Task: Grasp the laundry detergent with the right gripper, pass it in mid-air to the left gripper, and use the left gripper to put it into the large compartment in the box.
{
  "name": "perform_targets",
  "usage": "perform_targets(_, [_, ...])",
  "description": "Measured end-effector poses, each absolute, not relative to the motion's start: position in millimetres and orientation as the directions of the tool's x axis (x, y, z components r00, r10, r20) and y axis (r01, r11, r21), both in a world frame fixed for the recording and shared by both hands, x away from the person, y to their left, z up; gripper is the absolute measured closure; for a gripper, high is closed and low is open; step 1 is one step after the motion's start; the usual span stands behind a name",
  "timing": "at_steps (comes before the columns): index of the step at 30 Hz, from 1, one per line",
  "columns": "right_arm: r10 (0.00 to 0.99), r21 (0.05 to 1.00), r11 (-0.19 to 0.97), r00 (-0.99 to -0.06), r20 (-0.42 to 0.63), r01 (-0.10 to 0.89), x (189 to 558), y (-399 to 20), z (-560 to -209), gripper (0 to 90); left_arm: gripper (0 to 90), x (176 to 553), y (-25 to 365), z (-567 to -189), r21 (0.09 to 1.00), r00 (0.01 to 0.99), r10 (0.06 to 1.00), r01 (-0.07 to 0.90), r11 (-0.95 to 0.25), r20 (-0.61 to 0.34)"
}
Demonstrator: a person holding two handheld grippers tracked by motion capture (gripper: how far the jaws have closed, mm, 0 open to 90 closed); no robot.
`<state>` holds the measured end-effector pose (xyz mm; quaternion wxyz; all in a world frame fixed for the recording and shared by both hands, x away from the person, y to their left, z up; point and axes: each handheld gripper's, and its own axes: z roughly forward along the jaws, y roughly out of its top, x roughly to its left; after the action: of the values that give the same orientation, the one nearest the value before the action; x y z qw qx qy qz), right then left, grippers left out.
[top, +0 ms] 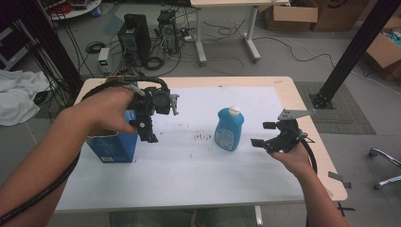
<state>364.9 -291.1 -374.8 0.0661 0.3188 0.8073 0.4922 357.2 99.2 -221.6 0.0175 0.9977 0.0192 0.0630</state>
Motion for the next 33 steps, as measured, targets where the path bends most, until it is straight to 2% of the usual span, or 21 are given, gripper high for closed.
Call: perform_targets(33, [0.585, 0.862, 0.336, -0.801, 0.126, 0.381, 380.6, -230.9, -409.1, 0.0, 0.1, 352.6, 107.3, -223.5, 0.047, 0.991, 0.059, 0.053, -0.997, 0.119])
